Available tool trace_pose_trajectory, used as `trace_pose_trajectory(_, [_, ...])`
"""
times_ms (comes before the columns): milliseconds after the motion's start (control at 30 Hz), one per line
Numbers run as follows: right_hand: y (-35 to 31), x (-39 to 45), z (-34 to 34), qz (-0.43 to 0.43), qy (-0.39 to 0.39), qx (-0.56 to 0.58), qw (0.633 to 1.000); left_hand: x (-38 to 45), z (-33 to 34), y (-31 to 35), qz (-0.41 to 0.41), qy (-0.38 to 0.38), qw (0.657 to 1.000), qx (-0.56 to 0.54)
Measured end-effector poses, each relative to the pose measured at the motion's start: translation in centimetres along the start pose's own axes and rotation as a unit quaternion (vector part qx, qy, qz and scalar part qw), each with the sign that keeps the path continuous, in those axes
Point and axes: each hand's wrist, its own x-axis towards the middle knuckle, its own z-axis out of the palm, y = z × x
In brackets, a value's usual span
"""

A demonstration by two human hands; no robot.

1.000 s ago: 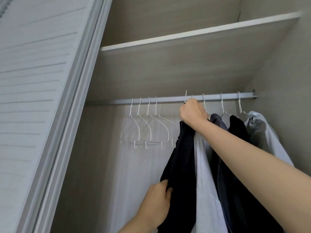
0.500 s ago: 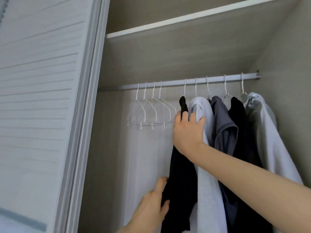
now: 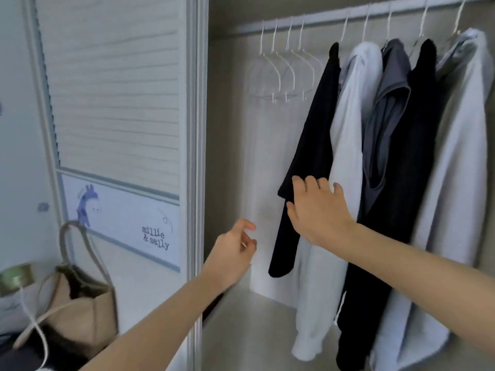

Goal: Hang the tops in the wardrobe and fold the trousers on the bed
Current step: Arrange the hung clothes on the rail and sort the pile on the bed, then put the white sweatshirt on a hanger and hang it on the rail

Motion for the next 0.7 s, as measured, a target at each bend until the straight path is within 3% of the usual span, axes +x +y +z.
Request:
trace_pose_trajectory(233, [-6.3, -11.5, 0.4, -0.130, -0.040, 0.145, 0.980, -15.4, -4.7, -1.2, -0.135, 0.040, 0.990, 0.012])
trace_pose_trajectory(367, [-10.4, -20.4, 1.4, -0.184, -0.086, 0.327, 0.923, -27.7, -6.5, -0.1, -0.252, 0.140, 0.958, 0.012])
trace_pose_trajectory(567, [-14.0, -33.7, 1.4, -0.242, -0.191, 0.482, 0.820, -45.9, -3.0, 5.1, -0.407, 0.348, 0.844, 0.010])
trace_pose_trajectory(700, [-14.1, -42.8, 0.1, -0.328, -0.256, 0.524, 0.744, -56.5, 2.9, 10.9, -0.485, 0.436, 0.758, 0.011])
